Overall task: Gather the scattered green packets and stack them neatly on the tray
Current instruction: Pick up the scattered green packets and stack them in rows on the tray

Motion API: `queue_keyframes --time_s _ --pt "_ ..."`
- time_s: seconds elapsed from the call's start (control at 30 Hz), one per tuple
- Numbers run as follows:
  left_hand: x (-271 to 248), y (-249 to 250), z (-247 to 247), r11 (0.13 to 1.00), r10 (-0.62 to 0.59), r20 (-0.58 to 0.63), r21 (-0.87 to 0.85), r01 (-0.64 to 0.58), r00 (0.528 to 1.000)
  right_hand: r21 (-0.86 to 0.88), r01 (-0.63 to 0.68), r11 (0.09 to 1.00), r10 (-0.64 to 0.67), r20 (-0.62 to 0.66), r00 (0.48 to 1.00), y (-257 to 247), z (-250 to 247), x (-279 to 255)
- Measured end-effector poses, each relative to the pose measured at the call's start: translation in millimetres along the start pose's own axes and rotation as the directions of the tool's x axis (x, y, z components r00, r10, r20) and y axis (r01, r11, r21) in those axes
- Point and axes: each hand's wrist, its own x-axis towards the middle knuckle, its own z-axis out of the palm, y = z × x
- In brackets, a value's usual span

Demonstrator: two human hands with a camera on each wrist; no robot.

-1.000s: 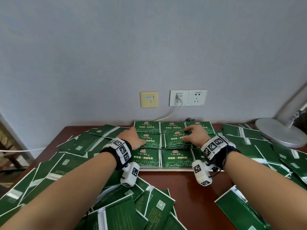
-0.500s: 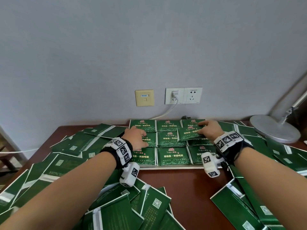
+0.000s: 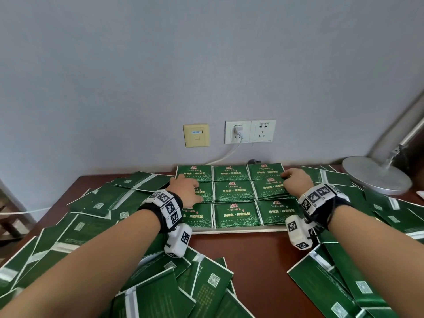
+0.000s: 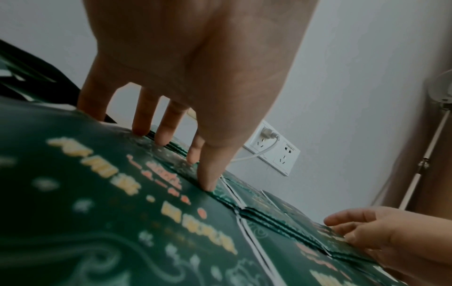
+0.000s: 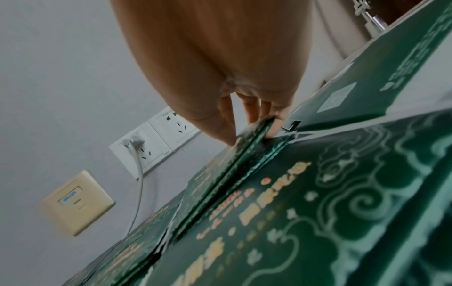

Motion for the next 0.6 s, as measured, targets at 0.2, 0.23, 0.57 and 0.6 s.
queue_keyframes --time_s 0.2,0.23,0.57,0.6 --pt "-2 3 -1 1.000 0.002 0.011 -0.024 -0.001 1.000 -0.206 0.040 0.978 -0.020 0.098 0.995 4 2 4" --pt "-2 4 -1 1.000 0.004 0.012 -0.027 -0.003 1.000 -0.243 0.052 0.969 -0.025 0.114 0.993 -2 1 -3" --pt "1 8 2 1.000 0.008 0.026 0.016 -0.008 1.000 -0.423 0.180 0.888 -0.114 0.177 0.978 -18 6 -25" --pt "2 7 3 1.000 0.006 0.026 0.013 -0.006 1.000 -0.422 0.186 0.888 -0.120 0.178 0.977 -18 6 -25"
